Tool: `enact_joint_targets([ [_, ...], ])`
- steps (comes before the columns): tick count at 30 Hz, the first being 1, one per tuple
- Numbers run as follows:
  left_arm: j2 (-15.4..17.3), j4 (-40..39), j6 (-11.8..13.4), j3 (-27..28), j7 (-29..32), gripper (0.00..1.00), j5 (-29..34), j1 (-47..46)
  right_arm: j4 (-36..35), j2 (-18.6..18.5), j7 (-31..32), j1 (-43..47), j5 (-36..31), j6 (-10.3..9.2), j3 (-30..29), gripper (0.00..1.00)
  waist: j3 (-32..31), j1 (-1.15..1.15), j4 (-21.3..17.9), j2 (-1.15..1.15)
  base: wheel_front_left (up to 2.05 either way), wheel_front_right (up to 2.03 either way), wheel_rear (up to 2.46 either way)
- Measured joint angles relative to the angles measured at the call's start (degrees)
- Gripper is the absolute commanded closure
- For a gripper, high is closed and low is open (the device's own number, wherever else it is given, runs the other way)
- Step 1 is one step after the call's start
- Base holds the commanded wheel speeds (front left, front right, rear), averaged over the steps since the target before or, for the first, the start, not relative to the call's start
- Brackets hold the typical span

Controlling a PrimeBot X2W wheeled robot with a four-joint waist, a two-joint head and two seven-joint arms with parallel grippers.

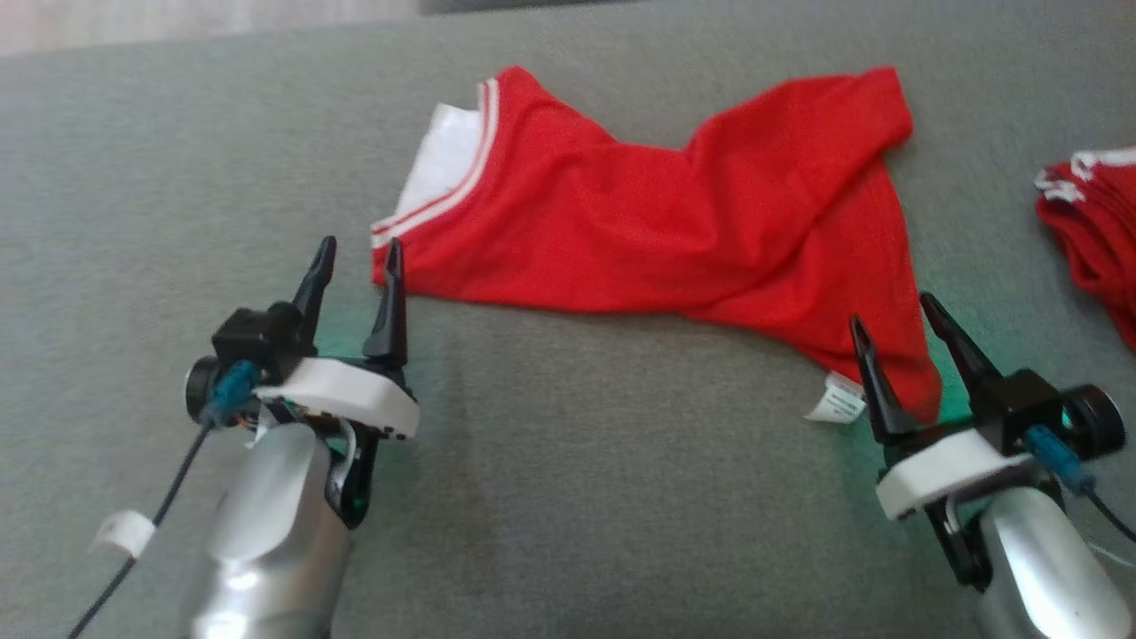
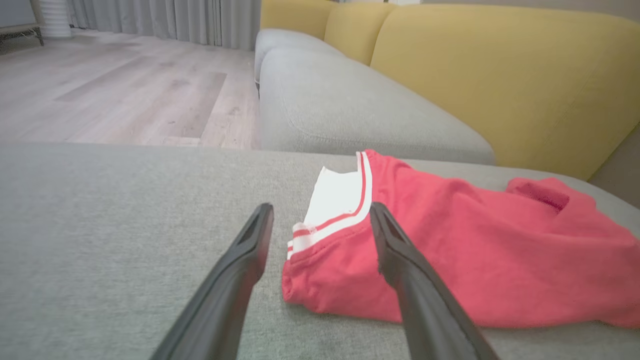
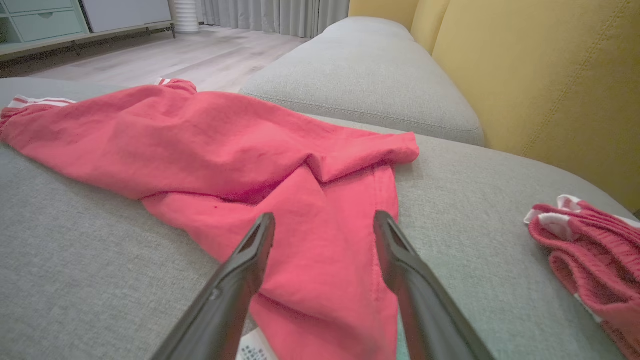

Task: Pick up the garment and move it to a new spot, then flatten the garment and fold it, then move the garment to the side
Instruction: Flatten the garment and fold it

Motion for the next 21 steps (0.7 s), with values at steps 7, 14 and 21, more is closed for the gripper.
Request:
enact_joint_targets([
  [7,1.97,6.83,-0.42,-3.45,0.00,0.00,-4.00,-3.83,-1.53,0.01,-0.38,-0.68,1.08,0.00,-0.30,0.00,3.08,0.00,-3.27,0.00,0.00,0.00,0.00],
  [14,4.54,8.35,-0.42,-3.39,0.00,0.00,-5.41,-5.85,-2.35,0.03,-0.53,-0.69,1.65,0.00,-0.77,0.00,4.36,-0.01,-4.67,0.00,0.00,0.00,0.00],
  [21,4.77,10.45,-0.42,-5.39,0.00,0.12,-5.60,-6.84,-2.57,0.31,-0.53,-0.85,1.98,0.00,-0.05,0.00,4.66,-0.01,-5.52,0.00,0.00,0.00,0.00],
])
